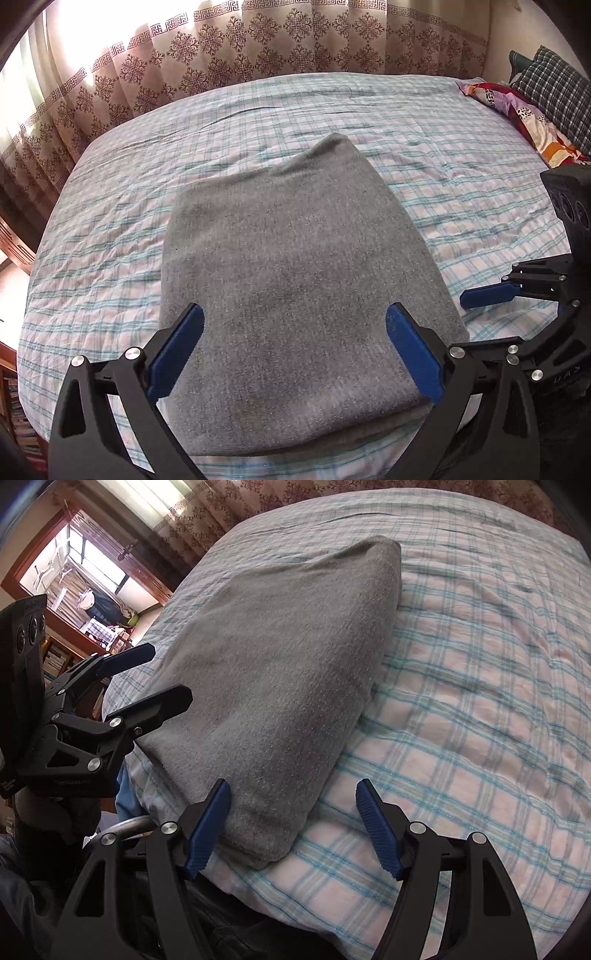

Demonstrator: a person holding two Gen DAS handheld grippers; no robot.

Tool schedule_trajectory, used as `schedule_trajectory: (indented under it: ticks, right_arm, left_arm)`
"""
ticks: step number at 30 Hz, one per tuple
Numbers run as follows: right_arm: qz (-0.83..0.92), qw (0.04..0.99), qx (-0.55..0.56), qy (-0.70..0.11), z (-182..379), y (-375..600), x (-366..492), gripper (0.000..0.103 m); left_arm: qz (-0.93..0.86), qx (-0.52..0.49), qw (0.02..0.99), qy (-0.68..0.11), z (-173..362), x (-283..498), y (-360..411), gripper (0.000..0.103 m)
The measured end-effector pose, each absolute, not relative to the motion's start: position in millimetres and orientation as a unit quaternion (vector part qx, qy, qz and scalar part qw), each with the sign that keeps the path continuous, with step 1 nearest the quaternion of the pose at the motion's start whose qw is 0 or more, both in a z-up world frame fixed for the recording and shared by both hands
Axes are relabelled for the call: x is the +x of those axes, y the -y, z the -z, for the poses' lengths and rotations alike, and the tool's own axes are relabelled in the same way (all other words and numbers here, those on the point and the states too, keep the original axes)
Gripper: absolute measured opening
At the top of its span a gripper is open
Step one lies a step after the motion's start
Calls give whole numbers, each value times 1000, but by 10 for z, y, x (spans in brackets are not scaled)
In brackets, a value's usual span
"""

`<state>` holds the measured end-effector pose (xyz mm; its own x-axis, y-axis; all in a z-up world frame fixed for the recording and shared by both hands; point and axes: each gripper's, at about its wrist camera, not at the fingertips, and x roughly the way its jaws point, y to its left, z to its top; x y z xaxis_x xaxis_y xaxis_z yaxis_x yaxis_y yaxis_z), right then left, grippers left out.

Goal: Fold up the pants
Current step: 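Move both open grippers to the side edge of the grey bundle, then close the left gripper on the bundle edge while the right gripper grips beside it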

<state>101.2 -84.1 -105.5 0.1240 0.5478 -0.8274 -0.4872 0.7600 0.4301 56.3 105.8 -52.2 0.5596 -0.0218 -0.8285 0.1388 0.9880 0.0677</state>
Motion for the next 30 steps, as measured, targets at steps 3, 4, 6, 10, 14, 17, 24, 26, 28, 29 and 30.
schedule_trajectory:
  ticks: [3, 4, 6, 10, 14, 17, 24, 26, 28, 29, 30]
  right_arm:
    - [-354, 737, 23, -575, 1105, 804, 929, 71]
    - [-355, 735, 21, -577, 1113, 796, 918, 71]
    - [-357, 736, 22, -576, 1101, 805, 913, 71]
    - [-362, 735, 29, -572, 1054, 852, 919, 71]
    - [-384, 719, 24, -579, 1026, 855, 893, 71]
    - [-390, 721, 12, -572, 972, 860, 857, 71]
    - [-373, 742, 75, -553, 890, 1012, 1133, 71]
    - [-361, 746, 94, -552, 916, 1042, 1247, 71]
    - [-354, 745, 117, -554, 955, 1068, 1347, 71]
    - [-349, 745, 126, -554, 975, 1078, 1393, 71]
    - [-342, 747, 133, -554, 993, 1080, 1435, 71]
  left_arm:
    - [39, 28, 874, -483, 586, 625, -1221, 100]
    - [35, 14, 874, -484, 583, 647, -1300, 100]
    - [22, -16, 874, -484, 563, 705, -1491, 100]
    - [-3, -84, 869, -488, 571, 869, -1964, 100]
    - [-8, -156, 849, -505, 702, 1042, -2369, 100]
    - [2, -188, 834, -520, 830, 1143, -2512, 100]
    - [52, -212, 810, -544, 1084, 1296, -2512, 100]
    - [67, -217, 804, -549, 1145, 1333, -2514, 100]
    - [78, -221, 802, -550, 1186, 1354, -2516, 100]
    - [84, -223, 801, -550, 1204, 1362, -2517, 100]
    - [91, -226, 799, -550, 1226, 1377, -2524, 100]
